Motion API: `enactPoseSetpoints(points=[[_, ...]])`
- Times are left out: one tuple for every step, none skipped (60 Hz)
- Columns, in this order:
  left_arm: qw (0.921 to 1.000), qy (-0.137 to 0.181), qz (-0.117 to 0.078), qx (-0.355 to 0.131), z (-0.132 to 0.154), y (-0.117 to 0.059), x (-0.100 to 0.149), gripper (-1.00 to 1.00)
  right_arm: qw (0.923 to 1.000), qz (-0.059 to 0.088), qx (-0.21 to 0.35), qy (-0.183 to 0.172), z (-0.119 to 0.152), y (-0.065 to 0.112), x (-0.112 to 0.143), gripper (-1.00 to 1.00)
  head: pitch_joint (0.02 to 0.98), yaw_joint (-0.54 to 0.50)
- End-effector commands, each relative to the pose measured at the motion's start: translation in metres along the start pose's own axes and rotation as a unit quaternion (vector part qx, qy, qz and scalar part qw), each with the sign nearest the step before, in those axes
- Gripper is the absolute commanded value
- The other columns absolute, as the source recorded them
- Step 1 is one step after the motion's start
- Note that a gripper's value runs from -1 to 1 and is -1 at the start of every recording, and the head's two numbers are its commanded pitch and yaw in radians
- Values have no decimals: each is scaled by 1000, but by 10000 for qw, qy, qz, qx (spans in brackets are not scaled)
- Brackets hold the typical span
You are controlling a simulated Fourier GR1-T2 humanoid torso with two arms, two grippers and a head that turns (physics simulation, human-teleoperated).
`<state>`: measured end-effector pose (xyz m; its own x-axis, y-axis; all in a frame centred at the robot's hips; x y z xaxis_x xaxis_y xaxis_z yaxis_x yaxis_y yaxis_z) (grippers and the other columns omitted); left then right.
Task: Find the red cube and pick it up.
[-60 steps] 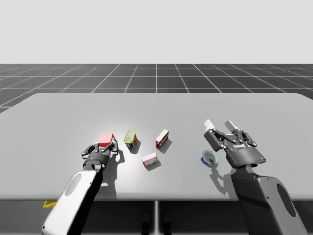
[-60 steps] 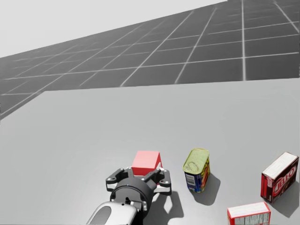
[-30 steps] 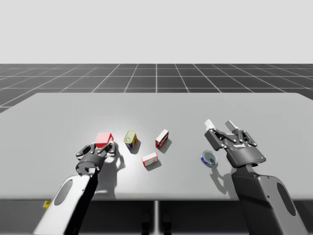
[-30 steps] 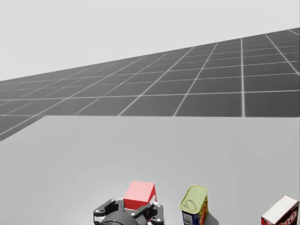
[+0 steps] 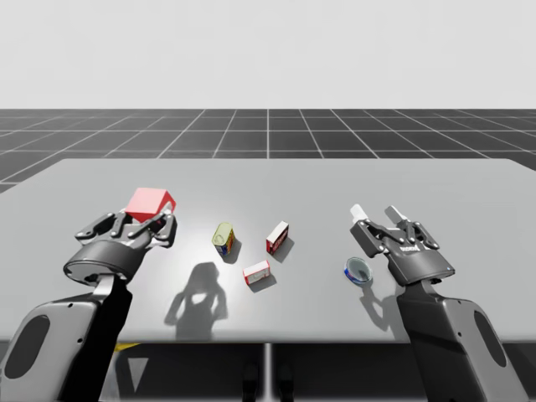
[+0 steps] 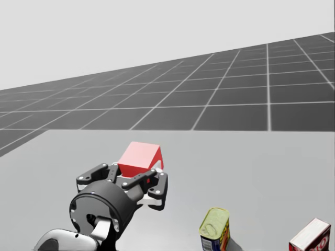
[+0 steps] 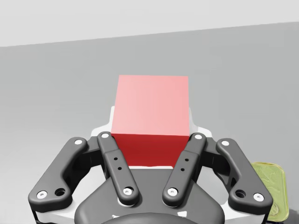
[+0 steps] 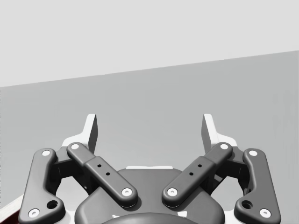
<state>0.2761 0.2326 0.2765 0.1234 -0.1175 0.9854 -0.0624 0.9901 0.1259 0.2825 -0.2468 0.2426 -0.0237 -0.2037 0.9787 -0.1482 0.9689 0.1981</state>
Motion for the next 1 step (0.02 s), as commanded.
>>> enactPoseSetpoints(points=[[9960,-573,10,-681,12,-1,57,1000,10000,-28,52,-6,0,-1,0,-1000,432,388]])
